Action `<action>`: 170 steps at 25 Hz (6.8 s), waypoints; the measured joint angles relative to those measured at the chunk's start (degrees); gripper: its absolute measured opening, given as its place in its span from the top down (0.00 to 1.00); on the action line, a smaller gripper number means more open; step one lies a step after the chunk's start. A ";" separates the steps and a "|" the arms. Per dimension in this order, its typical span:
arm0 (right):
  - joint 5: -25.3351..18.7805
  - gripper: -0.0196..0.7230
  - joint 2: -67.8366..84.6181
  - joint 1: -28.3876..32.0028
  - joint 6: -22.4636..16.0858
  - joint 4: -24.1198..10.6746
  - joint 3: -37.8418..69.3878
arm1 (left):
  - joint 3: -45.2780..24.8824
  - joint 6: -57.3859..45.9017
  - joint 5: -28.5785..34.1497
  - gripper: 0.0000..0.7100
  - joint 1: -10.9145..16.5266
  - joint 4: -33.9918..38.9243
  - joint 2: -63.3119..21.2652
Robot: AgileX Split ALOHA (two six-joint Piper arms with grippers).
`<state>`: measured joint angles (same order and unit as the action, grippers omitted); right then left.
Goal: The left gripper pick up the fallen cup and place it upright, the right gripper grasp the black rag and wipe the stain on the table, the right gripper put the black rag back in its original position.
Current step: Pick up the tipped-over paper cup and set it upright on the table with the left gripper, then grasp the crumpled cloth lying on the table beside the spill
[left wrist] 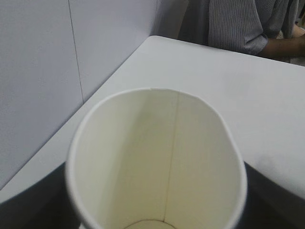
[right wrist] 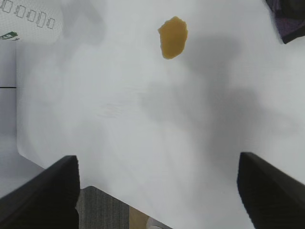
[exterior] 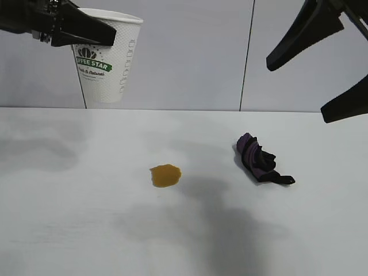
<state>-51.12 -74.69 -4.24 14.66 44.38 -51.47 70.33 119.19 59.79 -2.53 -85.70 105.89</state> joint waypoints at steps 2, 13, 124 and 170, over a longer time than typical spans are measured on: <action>0.05 0.14 0.00 0.00 0.00 0.00 0.00 | -1.85 2.13 -1.01 0.29 0.00 -1.00 0.00; 0.07 0.14 0.00 0.00 0.00 0.00 0.00 | -11.91 15.07 -5.26 0.29 0.00 -8.85 0.00; 2.63 0.14 0.00 0.00 0.00 0.06 0.00 | -20.19 -115.17 -4.18 0.06 0.95 85.06 -90.66; 1.53 0.14 -6.46 0.00 -0.10 -14.99 -3.84 | -42.46 -123.37 5.29 0.06 0.95 89.05 -106.89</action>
<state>-49.59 -81.15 -4.24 14.56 29.39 -55.31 27.88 -4.18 65.08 -1.58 3.36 -1.00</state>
